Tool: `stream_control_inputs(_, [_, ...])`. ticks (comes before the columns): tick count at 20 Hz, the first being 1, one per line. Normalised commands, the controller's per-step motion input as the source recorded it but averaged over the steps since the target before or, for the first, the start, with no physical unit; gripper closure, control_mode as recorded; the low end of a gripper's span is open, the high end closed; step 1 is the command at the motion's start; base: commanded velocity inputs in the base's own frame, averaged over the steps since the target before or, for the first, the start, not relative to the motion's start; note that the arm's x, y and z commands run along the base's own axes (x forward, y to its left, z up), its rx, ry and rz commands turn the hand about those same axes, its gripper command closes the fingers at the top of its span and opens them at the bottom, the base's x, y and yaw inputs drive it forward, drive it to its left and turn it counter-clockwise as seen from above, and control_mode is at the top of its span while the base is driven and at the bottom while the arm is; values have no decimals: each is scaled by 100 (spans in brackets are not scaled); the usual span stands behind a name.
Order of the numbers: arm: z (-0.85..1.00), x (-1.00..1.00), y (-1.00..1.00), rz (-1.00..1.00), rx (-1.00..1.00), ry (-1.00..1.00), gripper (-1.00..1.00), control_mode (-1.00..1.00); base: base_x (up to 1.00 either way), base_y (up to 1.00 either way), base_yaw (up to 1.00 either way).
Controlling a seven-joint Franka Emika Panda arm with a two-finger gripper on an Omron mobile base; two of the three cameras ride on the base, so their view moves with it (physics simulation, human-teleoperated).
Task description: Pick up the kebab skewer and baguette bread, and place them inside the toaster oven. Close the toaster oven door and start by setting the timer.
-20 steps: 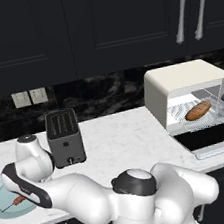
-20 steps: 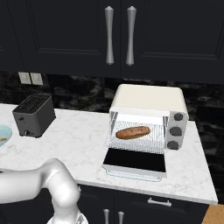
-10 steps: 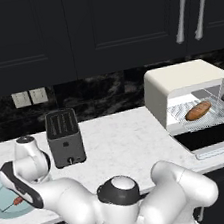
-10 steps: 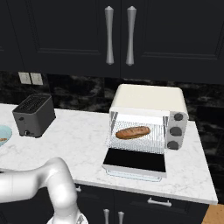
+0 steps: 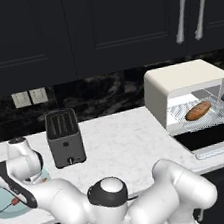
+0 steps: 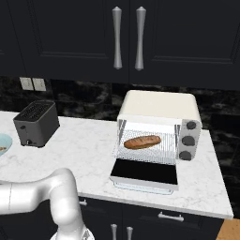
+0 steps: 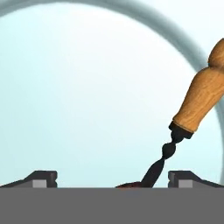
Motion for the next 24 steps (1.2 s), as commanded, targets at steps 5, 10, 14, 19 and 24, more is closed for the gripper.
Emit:
stream_control_inputs(5, [-30, -10, 2, 0, -6, 3, 100, -100, 0, 0, 0])
stream_control_inputs(10, [-35, -45, -32, -1, -8, 0, 100, -100, 0, 0, 0])
stream_control_inputs(14, [7, -41, -60, -4, -1, 0, 100, -100, 0, 0, 0])
stream_control_inputs(19, [50, -49, -100, -8, 0, -2, 100, -100, 0, 0, 0])
stream_control_inputs(24, [72, -37, -100, -11, 5, -14, 100, -100, 0, 0, 0])
